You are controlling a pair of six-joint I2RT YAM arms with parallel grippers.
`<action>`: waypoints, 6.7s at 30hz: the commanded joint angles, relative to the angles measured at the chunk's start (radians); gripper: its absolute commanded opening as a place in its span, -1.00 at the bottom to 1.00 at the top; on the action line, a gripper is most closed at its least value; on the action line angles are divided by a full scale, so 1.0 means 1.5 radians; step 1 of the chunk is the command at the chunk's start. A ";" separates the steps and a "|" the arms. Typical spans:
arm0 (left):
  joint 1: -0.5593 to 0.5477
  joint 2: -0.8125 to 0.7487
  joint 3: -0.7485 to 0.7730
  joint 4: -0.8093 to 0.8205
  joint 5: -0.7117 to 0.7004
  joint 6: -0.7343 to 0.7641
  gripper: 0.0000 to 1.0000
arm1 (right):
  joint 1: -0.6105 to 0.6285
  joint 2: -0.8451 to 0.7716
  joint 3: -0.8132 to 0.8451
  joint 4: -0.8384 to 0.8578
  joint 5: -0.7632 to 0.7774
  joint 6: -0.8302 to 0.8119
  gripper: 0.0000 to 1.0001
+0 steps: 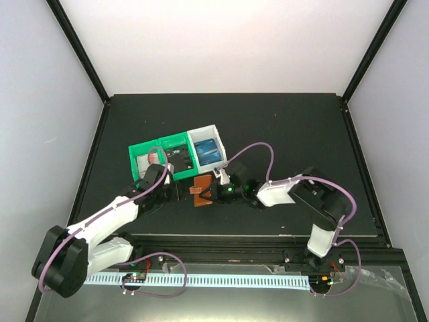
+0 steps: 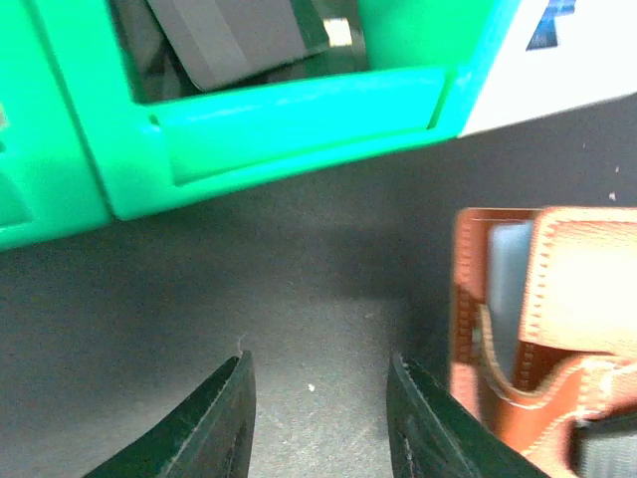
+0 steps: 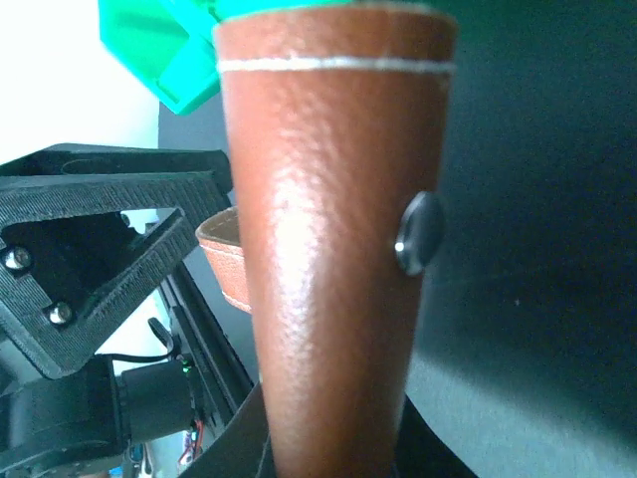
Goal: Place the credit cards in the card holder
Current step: Turn over the card holder at the center of the board, then close the card holder at the center of the board.
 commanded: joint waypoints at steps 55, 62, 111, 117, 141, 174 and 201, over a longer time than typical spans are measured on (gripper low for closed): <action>0.027 -0.258 0.254 -0.252 -0.083 0.047 0.33 | 0.215 0.140 0.485 -1.029 0.628 -0.221 -0.10; 0.029 -0.245 0.246 -0.256 -0.056 0.053 0.44 | 0.215 0.031 0.430 -0.899 0.551 -0.250 0.22; -0.083 0.234 0.114 0.010 0.173 0.059 0.27 | 0.063 -0.093 0.174 -0.617 0.422 -0.287 0.31; -0.084 0.233 0.111 0.003 0.159 0.062 0.26 | 0.078 -0.051 0.220 -0.720 0.544 -0.236 0.26; -0.105 0.215 0.085 0.107 0.231 0.021 0.39 | 0.061 -0.140 0.134 -0.698 0.561 -0.162 -0.17; -0.263 0.442 0.160 -0.094 -0.119 -0.055 -0.03 | 0.007 -0.225 0.026 -0.573 0.450 -0.113 -0.58; -0.269 0.428 0.158 -0.077 -0.102 -0.060 -0.06 | 0.007 -0.247 0.038 -0.601 0.447 -0.130 -0.75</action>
